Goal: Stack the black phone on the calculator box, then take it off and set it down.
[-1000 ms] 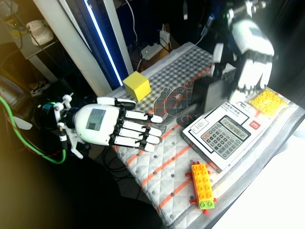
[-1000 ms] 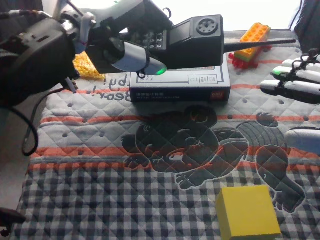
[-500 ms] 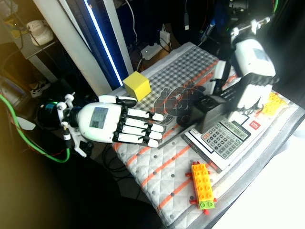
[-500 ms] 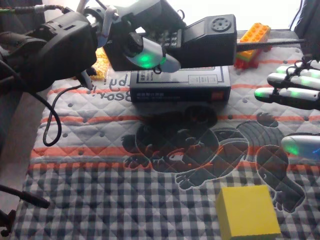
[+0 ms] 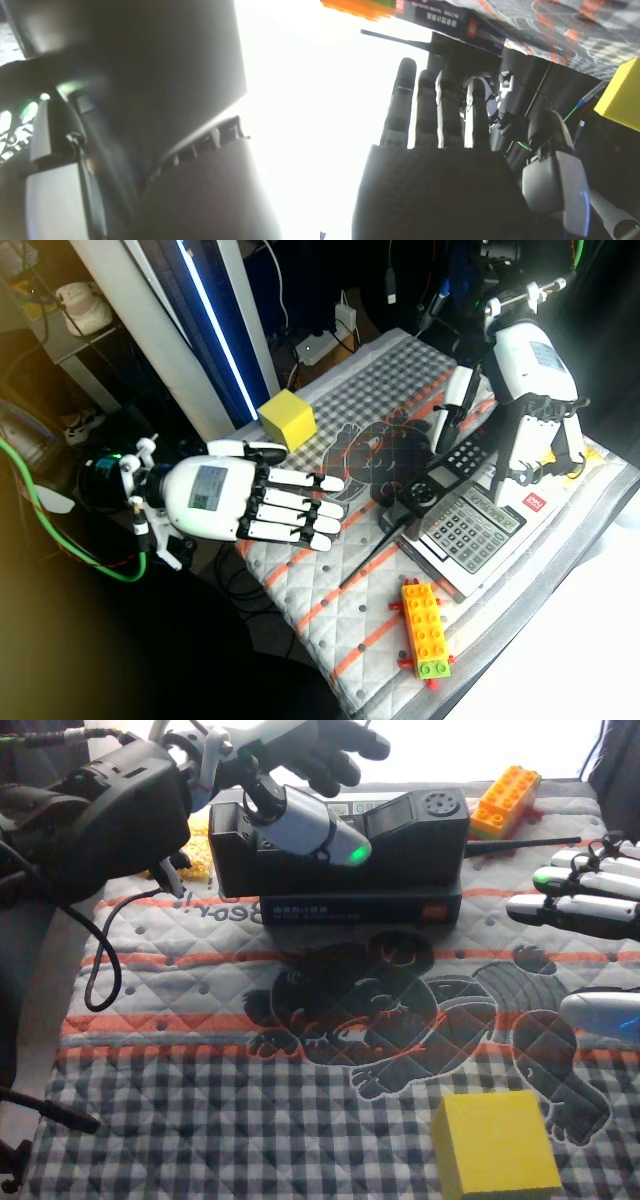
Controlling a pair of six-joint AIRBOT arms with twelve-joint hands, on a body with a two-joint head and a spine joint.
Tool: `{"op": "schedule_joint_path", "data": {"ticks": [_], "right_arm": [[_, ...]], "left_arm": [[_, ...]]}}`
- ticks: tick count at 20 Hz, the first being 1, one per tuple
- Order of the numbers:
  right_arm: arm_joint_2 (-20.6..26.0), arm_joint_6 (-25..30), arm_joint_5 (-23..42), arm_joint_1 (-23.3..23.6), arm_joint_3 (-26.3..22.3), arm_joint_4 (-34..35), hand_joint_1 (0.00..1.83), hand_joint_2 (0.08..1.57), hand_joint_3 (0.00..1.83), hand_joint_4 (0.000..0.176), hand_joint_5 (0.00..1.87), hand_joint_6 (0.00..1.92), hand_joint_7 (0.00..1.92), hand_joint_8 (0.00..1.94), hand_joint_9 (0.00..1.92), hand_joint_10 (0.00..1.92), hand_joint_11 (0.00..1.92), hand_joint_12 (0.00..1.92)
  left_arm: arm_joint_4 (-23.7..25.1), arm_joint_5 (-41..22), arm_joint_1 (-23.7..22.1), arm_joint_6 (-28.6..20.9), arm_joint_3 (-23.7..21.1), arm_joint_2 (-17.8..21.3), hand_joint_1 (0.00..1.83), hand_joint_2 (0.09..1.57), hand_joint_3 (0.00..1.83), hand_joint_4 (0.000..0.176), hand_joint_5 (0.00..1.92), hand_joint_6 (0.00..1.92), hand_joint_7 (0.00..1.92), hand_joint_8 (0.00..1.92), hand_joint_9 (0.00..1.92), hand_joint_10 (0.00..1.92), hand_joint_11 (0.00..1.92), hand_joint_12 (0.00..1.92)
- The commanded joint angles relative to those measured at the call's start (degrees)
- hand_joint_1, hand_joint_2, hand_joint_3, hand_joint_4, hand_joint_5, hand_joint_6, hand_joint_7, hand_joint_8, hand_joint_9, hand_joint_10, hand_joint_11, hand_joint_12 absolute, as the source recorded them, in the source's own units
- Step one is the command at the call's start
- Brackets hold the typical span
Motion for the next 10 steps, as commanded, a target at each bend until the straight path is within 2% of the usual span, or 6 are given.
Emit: {"op": "schedule_joint_path", "data": {"ticks": [1, 3, 4, 6, 8, 10], "right_arm": [[0.13, 0.48, 6.85, 0.68, 0.28, 1.11, 0.00, 1.24, 0.00, 0.130, 0.25, 0.00, 0.21, 0.00, 0.14, 0.00, 0.00, 0.64], [0.09, 0.50, 6.85, 0.69, 0.28, 1.11, 0.00, 1.24, 0.00, 0.133, 0.26, 0.00, 0.20, 0.00, 0.15, 0.00, 0.00, 0.61], [0.09, 0.50, 6.85, 0.69, 0.28, 1.12, 0.00, 1.25, 0.00, 0.121, 0.26, 0.00, 0.21, 0.00, 0.16, 0.01, 0.00, 0.61], [0.09, 0.51, 6.92, 1.17, 0.29, 1.14, 0.00, 1.24, 0.00, 0.124, 0.25, 0.00, 0.21, 0.00, 0.17, 0.00, 0.00, 0.61], [0.09, 0.51, 8.15, 2.11, 0.29, 1.13, 0.10, 1.22, 0.00, 0.141, 0.28, 0.00, 0.25, 0.00, 0.23, 0.01, 0.00, 0.77], [0.07, 0.51, 9.34, 2.51, 0.30, 1.18, 0.15, 1.21, 0.00, 0.127, 0.28, 0.00, 0.25, 0.00, 0.22, 0.00, 0.00, 0.75]], "left_arm": [[0.10, -6.91, 0.09, -0.38, -0.47, 0.53, 0.98, 0.84, 0.00, 0.115, 0.49, 0.00, 0.65, 0.00, 0.75, 0.00, 0.05, 1.50], [0.03, -8.54, 0.77, -0.39, -1.81, 1.53, 0.88, 0.84, 0.00, 0.131, 0.36, 0.00, 0.45, 0.00, 0.51, 0.00, 0.00, 1.24], [0.02, -9.15, 0.95, -0.47, -2.30, 1.93, 0.85, 0.83, 0.00, 0.145, 0.30, 0.00, 0.41, 0.00, 0.49, 0.00, 0.00, 1.22], [0.40, -11.84, 1.53, -1.96, -4.09, 3.66, 0.75, 0.83, 0.00, 0.171, 0.19, 0.00, 0.35, 0.00, 0.43, 0.00, 0.00, 1.10], [1.91, -15.73, 2.09, -4.75, -6.74, 6.30, 0.71, 0.84, 0.00, 0.176, 0.14, 0.00, 0.24, 0.00, 0.29, 0.00, 0.00, 0.87], [2.39, -18.44, 2.64, -5.41, -9.05, 8.63, 0.74, 0.85, 0.00, 0.176, 0.07, 0.01, 0.08, 0.01, 0.11, 0.00, 0.00, 0.43]]}}
